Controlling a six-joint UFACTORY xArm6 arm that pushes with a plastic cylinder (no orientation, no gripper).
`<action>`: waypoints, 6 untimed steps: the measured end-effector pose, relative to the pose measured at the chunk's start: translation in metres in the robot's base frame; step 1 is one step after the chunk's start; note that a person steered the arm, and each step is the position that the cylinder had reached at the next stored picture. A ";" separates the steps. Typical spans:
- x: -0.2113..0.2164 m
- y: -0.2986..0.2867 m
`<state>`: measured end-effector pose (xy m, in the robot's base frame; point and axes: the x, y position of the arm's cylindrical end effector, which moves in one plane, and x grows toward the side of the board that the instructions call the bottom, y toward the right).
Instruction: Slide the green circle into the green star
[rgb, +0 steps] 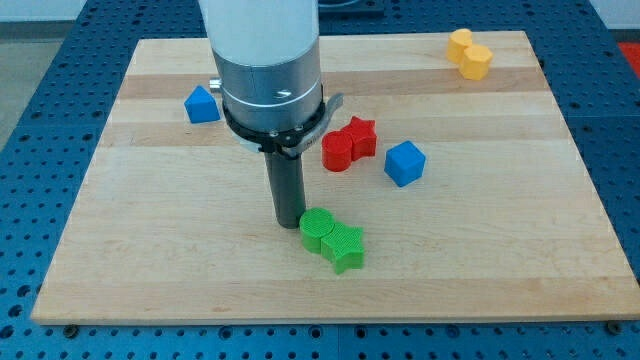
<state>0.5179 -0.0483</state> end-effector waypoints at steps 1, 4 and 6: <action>-0.002 0.000; -0.026 0.037; -0.025 0.126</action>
